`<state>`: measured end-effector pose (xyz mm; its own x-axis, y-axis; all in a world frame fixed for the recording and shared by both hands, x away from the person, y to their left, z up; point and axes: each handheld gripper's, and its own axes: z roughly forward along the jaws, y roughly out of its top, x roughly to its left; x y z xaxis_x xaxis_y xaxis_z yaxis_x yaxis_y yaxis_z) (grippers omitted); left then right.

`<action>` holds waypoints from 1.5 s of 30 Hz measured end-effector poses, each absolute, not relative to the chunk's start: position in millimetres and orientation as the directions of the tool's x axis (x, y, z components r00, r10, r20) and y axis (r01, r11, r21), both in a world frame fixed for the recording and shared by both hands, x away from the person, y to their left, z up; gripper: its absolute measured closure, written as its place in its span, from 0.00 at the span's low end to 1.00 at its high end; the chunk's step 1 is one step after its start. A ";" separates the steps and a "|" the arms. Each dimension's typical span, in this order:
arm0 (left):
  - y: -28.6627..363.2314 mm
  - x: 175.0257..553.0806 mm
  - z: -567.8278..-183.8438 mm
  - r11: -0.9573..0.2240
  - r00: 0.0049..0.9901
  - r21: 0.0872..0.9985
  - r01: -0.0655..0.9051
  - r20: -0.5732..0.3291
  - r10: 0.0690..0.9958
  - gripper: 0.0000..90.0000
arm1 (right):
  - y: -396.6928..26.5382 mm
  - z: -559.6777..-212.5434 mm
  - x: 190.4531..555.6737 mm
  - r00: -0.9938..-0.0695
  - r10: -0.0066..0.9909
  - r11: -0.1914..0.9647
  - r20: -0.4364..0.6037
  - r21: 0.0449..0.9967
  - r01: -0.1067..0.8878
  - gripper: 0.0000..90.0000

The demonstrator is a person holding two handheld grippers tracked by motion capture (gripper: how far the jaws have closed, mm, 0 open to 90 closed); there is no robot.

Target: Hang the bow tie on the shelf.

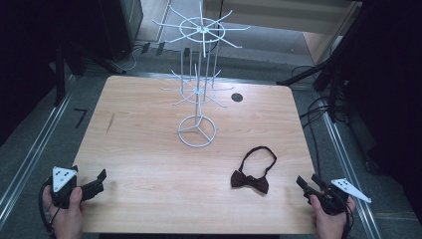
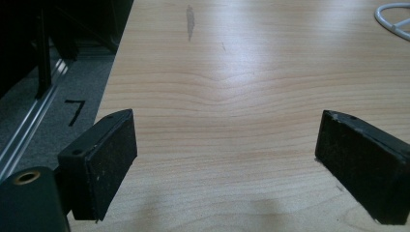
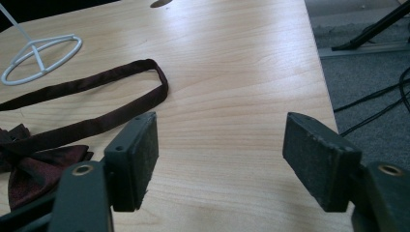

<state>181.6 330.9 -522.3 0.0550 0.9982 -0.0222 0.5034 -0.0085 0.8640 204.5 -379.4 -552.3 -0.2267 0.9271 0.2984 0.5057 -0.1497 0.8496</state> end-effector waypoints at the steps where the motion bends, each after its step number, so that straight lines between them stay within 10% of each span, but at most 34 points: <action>1: 330.9 181.7 -522.3 -0.008 0.055 0.863 0.505 -0.023 0.998 0.09 | -379.4 -552.4 204.8 -0.225 0.926 -0.154 0.303 0.847 0.509 0.36; 45: 331.8 181.8 -522.2 -0.008 0.056 0.859 0.511 -0.024 0.998 0.09 | -293.0 -495.4 305.9 -0.367 0.928 0.287 0.071 0.493 0.821 0.62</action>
